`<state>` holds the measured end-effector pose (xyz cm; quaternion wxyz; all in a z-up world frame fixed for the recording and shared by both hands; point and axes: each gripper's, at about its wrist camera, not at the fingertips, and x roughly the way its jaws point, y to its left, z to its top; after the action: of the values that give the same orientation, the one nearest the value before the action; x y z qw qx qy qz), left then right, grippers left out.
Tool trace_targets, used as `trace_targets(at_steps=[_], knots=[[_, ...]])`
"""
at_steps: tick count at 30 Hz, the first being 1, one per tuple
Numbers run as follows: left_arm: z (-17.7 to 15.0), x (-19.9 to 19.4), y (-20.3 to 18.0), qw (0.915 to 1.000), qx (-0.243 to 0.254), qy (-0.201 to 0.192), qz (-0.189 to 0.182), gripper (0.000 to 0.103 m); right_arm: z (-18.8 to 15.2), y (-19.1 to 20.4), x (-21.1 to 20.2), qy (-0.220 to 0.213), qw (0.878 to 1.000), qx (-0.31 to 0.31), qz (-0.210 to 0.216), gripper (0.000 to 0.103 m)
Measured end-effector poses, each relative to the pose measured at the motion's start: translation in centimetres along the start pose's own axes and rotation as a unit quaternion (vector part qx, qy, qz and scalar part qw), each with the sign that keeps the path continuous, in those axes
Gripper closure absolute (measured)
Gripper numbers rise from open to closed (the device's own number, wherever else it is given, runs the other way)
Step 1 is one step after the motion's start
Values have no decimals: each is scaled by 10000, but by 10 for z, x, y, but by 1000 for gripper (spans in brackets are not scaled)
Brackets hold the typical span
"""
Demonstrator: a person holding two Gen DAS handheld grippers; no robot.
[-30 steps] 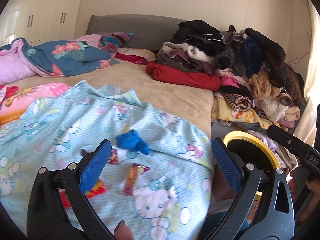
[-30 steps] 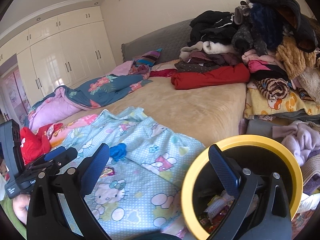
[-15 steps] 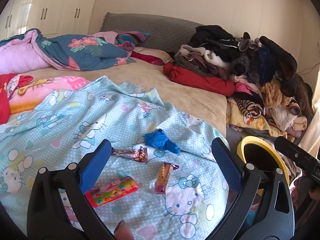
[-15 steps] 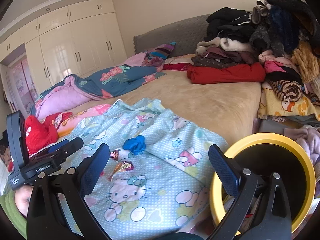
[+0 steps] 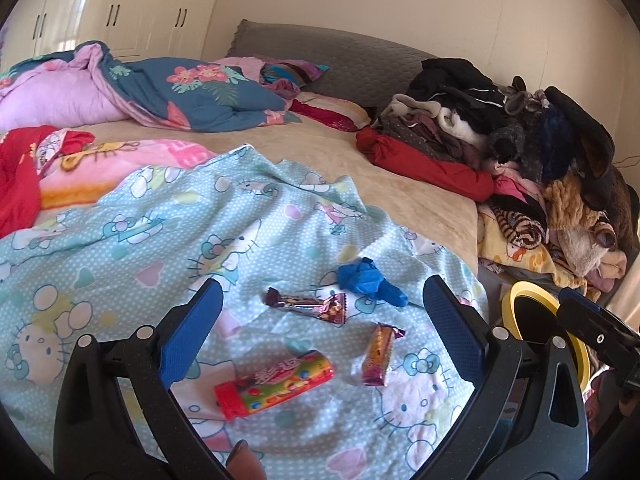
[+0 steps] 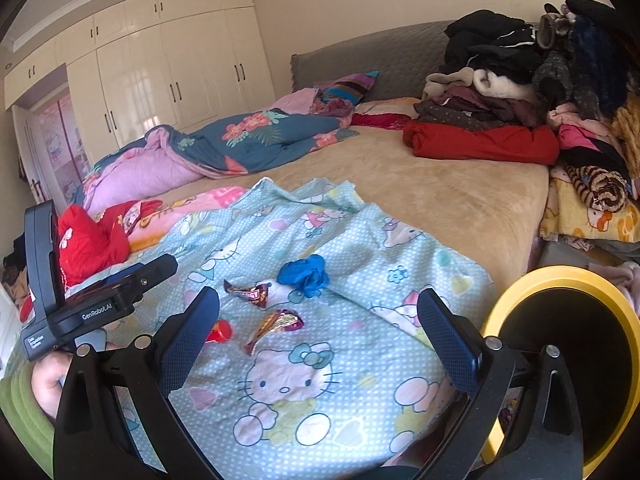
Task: Collect trash
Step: 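Reach the right tool to the gold wrapper while the left tool reaches the red candy tube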
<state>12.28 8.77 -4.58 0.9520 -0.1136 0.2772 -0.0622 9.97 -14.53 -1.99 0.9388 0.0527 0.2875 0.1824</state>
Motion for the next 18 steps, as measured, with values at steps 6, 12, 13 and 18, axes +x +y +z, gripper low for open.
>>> trace_targets(at_steps=[6, 12, 13, 18], knots=[[-2, 0, 17, 10000, -22, 49, 70, 11, -2, 15, 13, 148, 9997, -148, 127, 7], [-10, 6, 33, 9992, 215, 307, 165, 11, -6, 31, 31, 384, 9986, -340, 158, 7], [-12, 8, 35, 9989, 246, 389, 123, 11, -7, 33, 35, 446, 9982, -372, 141, 7], [-24, 21, 41, 9958, 421, 815, -64, 11, -13, 34, 62, 849, 9959, -301, 125, 7]])
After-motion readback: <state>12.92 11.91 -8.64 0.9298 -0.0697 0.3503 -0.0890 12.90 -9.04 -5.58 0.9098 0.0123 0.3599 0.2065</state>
